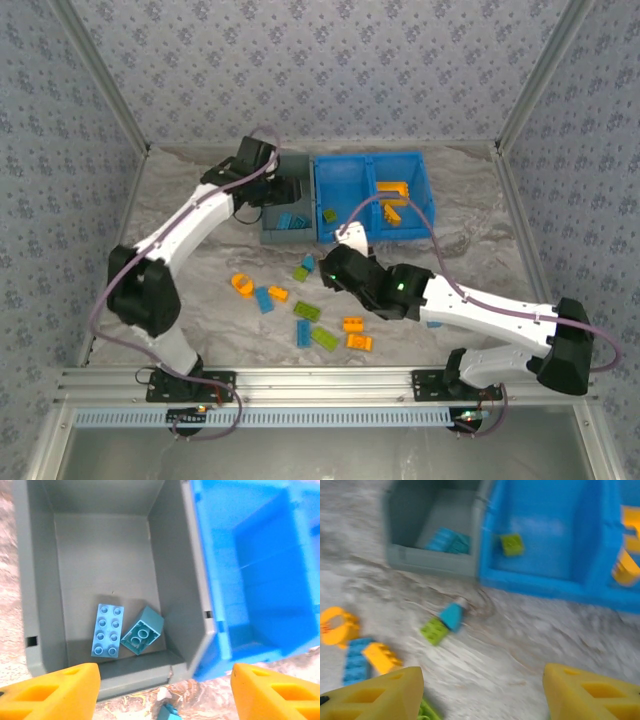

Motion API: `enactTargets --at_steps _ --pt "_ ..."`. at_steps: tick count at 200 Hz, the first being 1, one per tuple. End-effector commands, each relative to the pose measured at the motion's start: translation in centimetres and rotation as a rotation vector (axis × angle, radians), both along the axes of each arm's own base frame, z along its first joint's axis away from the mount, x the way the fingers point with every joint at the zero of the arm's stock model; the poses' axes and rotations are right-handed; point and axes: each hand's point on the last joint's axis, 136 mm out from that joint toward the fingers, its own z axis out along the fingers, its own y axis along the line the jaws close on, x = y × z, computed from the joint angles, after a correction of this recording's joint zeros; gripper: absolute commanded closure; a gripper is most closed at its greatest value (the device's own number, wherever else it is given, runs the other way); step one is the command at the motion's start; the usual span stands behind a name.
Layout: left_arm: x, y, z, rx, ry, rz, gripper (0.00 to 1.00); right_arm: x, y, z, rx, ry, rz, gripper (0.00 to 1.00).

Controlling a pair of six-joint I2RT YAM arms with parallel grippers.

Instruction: Sort the legos into containers by color

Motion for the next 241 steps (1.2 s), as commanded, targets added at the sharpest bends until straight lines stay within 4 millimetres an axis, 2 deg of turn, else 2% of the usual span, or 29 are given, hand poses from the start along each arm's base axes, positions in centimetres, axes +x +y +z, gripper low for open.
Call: enactTargets --at_steps 1,10,26,49,71,99,133,176,192,210,230,241 --pt "-3.3 -1.4 4.0 -0.008 -0.139 -0.086 0.28 -1.2 -7.2 -5.4 -0.076 0.191 -0.271 0.32" --pt "-5.3 -2.3 4.9 -0.006 -0.187 -0.137 0.25 -1.6 -8.2 -7.4 -0.06 0.262 -0.302 0.3" --pt "-9.2 -3.7 5.8 -0.042 -0.242 -0.216 0.21 -2.2 -8.7 -10.2 -0.026 0.357 -0.317 0.28" --pt "-15.0 -5.1 6.3 -0.112 -0.295 -0.314 0.13 -2.1 -8.2 -12.1 0.001 0.428 -0.308 0.26" --pt "-19.6 -5.3 4.7 -0.159 -0.297 -0.376 0.07 -2.0 -8.0 -13.7 -0.012 0.471 -0.311 0.25" --pt "-23.1 -4.6 1.8 -0.195 -0.254 -0.39 0.05 -1.6 -7.9 -15.9 -0.021 0.519 -0.324 0.29" --pt "-24.9 -4.8 0.9 -0.205 -0.247 -0.422 0.05 -1.2 -8.2 -17.7 -0.035 0.555 -0.348 0.35" --pt "-25.5 -5.3 0.6 -0.191 -0.231 -0.442 0.05 -0.3 -7.9 -18.6 -0.041 0.557 -0.352 0.65" --pt "-25.3 -5.0 0.8 -0.181 -0.239 -0.429 0.04 0.0 -7.5 -18.3 -0.047 0.552 -0.341 0.71" --pt "-24.9 -4.7 1.4 -0.165 -0.258 -0.412 0.04 0.5 -6.8 -17.0 -0.063 0.525 -0.324 0.73" --pt "-24.1 -3.9 2.6 -0.138 -0.295 -0.369 0.04 1.8 -5.2 -14.2 -0.077 0.459 -0.28 0.73" --pt "-23.5 -3.2 3.3 -0.11 -0.318 -0.328 0.04 3.2 -4.2 -12.5 -0.071 0.425 -0.259 0.73"
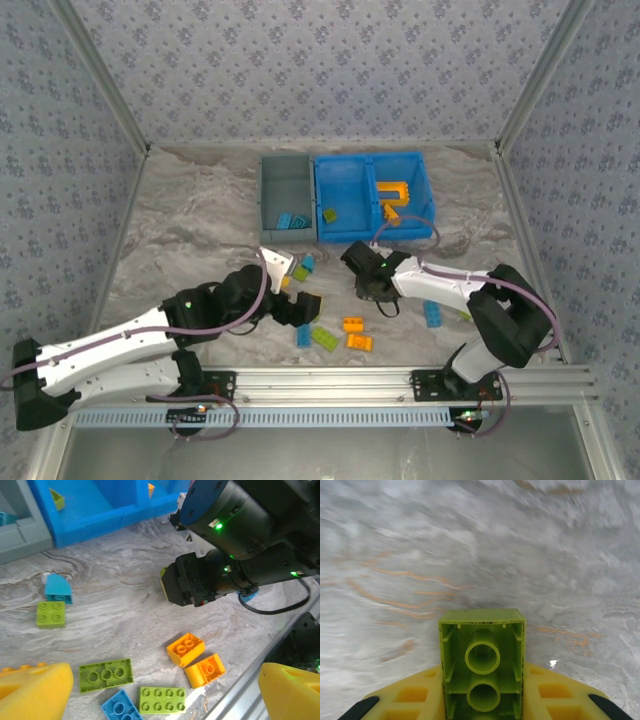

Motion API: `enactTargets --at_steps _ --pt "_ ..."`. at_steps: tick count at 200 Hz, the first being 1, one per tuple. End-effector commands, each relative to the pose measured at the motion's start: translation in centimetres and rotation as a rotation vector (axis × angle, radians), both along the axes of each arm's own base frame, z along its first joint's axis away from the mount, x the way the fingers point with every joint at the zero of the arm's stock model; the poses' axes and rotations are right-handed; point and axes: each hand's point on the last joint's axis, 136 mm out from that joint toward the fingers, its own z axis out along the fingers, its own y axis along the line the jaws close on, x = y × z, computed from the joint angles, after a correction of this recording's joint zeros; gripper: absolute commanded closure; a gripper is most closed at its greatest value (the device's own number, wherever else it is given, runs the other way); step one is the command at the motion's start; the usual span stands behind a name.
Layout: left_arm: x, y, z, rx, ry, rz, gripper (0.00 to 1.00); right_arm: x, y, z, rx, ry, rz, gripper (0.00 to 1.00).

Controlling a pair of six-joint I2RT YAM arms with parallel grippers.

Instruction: Sort the legos into containers by color

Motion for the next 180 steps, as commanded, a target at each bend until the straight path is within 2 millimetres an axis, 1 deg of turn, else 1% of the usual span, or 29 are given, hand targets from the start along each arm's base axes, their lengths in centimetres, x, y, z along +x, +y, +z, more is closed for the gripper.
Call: enactTargets --at_steps 1,6,13,25,28,29,32,40,42,47,64,74,77,82,92,113,129,143,163,180 --pt "1.5 1.1 3.7 -0.014 -0.084 0.094 0.05 2.6 1.8 3.8 -0.019 -0.089 0.051 0.73" --pt "1.8 1.4 3.9 -0.004 -0.097 0.11 0.04 3.4 2.2 4.5 -0.012 -0.105 0.057 0.73" --pt "2.2 1.7 4.3 0.008 -0.118 0.129 0.04 4.0 2.1 4.7 -0.033 -0.091 0.065 0.73" --pt "2.7 2.0 4.6 0.029 -0.145 0.151 0.03 6.4 2.6 5.8 -0.023 -0.102 0.065 0.73" --pt "2.8 2.1 4.6 0.034 -0.149 0.158 0.02 6.7 2.5 5.6 -0.03 -0.096 0.069 0.73" --pt "2.8 2.2 4.6 0.036 -0.151 0.16 0.02 7.2 2.8 6.0 -0.021 -0.106 0.067 0.73" --pt "2.9 2.2 4.6 0.039 -0.154 0.164 0.01 7.9 3.1 6.5 -0.014 -0.114 0.07 0.73" --pt "3.1 2.2 4.8 0.045 -0.162 0.17 0.01 9.3 3.1 6.3 -0.018 -0.105 0.068 0.73" --pt "3.2 2.2 4.8 0.047 -0.163 0.17 0.01 9.8 3.3 6.7 -0.01 -0.112 0.067 0.73" --pt "3.3 2.1 4.9 0.046 -0.167 0.172 0.01 10.6 3.3 6.4 -0.01 -0.097 0.066 0.73" --pt "3.5 2.1 5.2 0.05 -0.174 0.177 0.01 13.5 3.6 6.1 0.01 -0.076 0.055 0.74" --pt "3.5 2.1 5.4 0.051 -0.177 0.18 0.01 14.9 3.7 5.9 0.021 -0.063 0.04 0.74" --pt "3.5 2.1 5.5 0.05 -0.178 0.181 0.01 15.4 3.8 6.1 0.015 -0.067 0.064 0.74" --pt "3.6 2.2 5.6 0.051 -0.179 0.184 0.01 16.0 3.8 5.7 0.011 -0.057 0.069 0.74" --pt "3.6 2.4 5.6 0.053 -0.181 0.19 0.01 17.1 4.0 5.6 0.011 -0.052 0.072 0.73" --pt "3.7 2.7 5.6 0.072 -0.181 0.198 0.01 18.3 4.3 4.6 0.006 -0.021 0.075 0.69" --pt "3.8 3.0 5.6 0.084 -0.181 0.207 0.01 18.7 4.7 4.1 0.005 -0.008 0.08 0.6" --pt "4.0 3.2 5.6 0.091 -0.177 0.219 0.01 18.8 4.8 4.0 0.009 -0.006 0.083 0.52" --pt "4.3 3.4 5.5 0.095 -0.166 0.238 0.01 18.8 4.8 5.2 0.01 -0.03 0.082 0.45" --pt "4.6 3.4 5.2 0.1 -0.155 0.245 0.01 18.9 4.7 7.2 0.017 -0.073 0.084 0.43"
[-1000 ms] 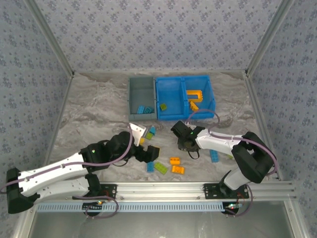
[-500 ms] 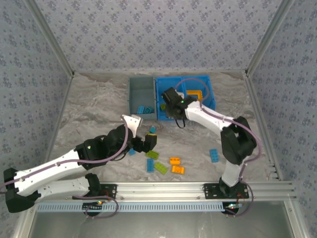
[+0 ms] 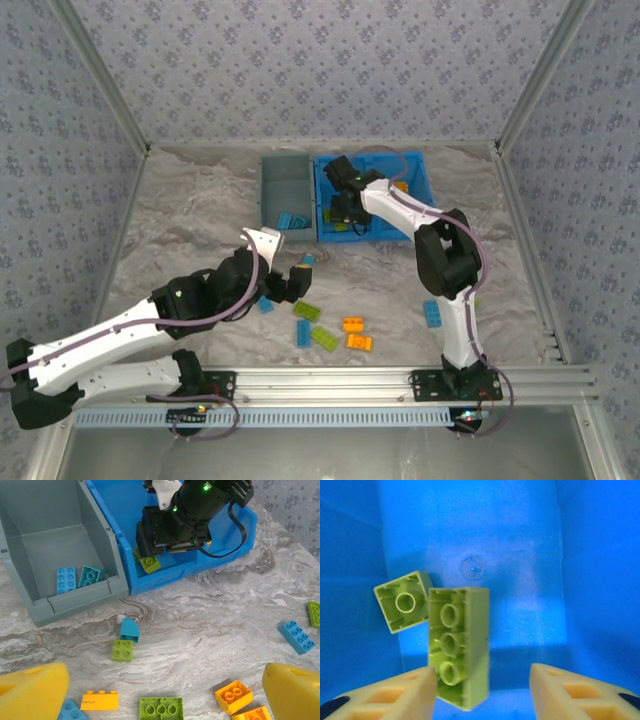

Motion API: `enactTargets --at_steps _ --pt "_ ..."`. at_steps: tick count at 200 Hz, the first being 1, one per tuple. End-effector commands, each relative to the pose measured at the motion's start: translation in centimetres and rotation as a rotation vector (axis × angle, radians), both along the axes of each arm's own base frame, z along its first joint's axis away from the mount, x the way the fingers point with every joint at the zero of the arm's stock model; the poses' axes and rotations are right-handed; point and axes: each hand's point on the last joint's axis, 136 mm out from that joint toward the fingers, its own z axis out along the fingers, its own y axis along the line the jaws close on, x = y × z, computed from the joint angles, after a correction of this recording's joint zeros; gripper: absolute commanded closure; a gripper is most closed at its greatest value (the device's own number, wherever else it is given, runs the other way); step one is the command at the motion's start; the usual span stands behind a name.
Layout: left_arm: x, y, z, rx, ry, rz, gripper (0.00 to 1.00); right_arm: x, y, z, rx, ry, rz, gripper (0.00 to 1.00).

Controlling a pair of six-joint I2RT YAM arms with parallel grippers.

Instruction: Sort the legos into containers by color

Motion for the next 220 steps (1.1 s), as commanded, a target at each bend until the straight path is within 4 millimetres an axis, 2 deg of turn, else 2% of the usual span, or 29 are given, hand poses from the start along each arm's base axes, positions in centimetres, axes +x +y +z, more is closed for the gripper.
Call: enactTargets --at_steps 1,42,65,88,113,126,154,167,185,198,220 --pt "0.6 0.4 0.9 0.002 -0.005 0.033 0.01 -0.1 0.0 3.4 0.008 -0.046 0.017 0.43" --pt "0.9 0.0 -0.3 0.013 0.058 0.036 0.03 -1.4 -1.1 11.1 0.018 -0.211 0.018 0.43" --pt "1.1 -0.5 -0.7 0.014 0.093 0.043 0.04 -3.6 -2.3 14.9 0.043 -0.292 0.02 0.43" --pt "1.3 -2.3 -1.0 0.005 0.15 0.03 0.07 -7.1 -4.0 17.3 0.063 -0.342 0.027 0.42" --pt "1.2 -6.3 -2.3 -0.002 0.277 -0.018 0.1 -11.8 -6.6 19.8 0.084 -0.396 0.033 0.4" --pt "0.8 -9.4 -3.3 0.006 0.327 -0.059 0.1 -14.2 -8.7 21.2 0.092 -0.432 0.019 0.39" --pt "-0.5 -16.2 -6.6 0.045 0.47 -0.124 0.11 -18.8 -12.8 24.4 0.128 -0.522 0.005 0.36" --pt "-1.1 -19.1 -8.4 0.062 0.538 -0.152 0.11 -20.5 -14.0 25.8 0.149 -0.565 0.023 0.35" --pt "-1.7 -22.4 -9.8 0.086 0.603 -0.176 0.11 -22.6 -14.9 27.6 0.189 -0.626 0.076 0.3" --pt "-2.0 -23.7 -10.8 0.121 0.647 -0.161 0.1 -24.0 -15.6 28.6 0.211 -0.653 0.096 0.28" --pt "-2.1 -25.8 -12.4 0.155 0.727 -0.105 0.07 -25.2 -16.6 29.5 0.214 -0.667 0.093 0.27"
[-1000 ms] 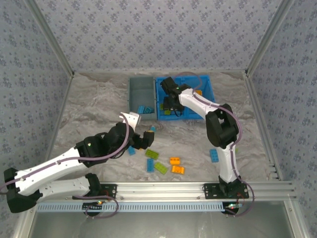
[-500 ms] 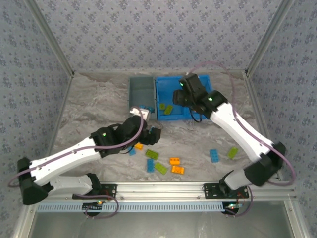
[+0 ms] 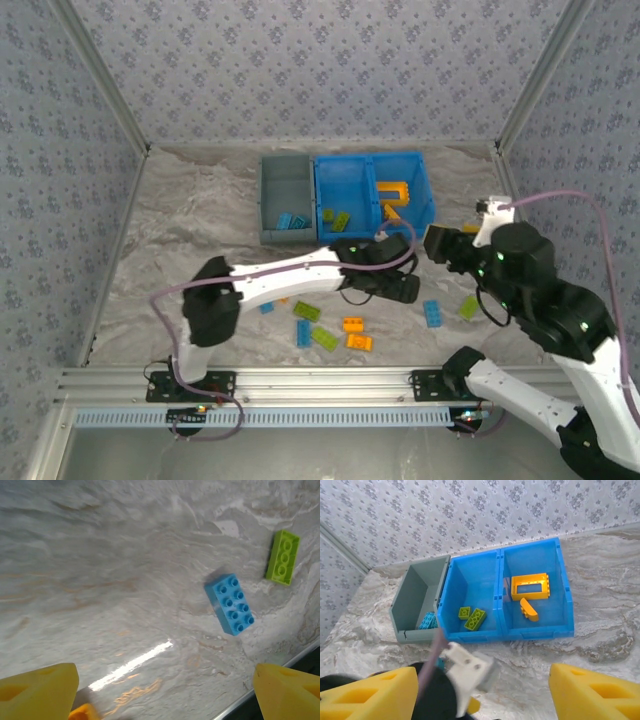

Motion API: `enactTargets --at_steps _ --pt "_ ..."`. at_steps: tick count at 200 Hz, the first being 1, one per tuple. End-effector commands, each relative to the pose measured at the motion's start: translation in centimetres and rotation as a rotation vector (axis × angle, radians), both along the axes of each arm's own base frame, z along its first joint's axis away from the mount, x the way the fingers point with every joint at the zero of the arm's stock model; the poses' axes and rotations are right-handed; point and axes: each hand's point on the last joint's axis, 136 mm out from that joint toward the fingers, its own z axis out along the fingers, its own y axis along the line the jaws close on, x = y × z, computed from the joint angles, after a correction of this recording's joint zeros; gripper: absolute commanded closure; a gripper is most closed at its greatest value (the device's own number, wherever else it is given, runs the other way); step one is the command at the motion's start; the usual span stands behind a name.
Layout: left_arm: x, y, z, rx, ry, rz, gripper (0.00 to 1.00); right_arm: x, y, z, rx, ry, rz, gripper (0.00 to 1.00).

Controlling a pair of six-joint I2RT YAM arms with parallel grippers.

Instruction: Sort the legos into containers by color

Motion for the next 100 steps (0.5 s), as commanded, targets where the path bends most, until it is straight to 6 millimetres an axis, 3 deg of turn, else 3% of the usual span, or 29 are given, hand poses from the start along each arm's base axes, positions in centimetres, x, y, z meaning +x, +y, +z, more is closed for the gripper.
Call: enactTargets --at_steps 1,48,100 --pt "-1.2 -1.3 0.3 0.04 0.117 0.048 0.07 -1.2 -0.8 -0.5 -0.064 0.032 0.023 0.27" --pt "-2.8 -5.5 -3.0 0.089 0.232 0.108 0.06 -2.1 -1.9 -0.4 -0.024 0.025 -0.012 0.28" --pt "-2.7 -7.2 -4.9 0.078 0.222 0.152 0.07 -2.7 -2.3 -1.1 0.012 0.039 -0.026 0.3"
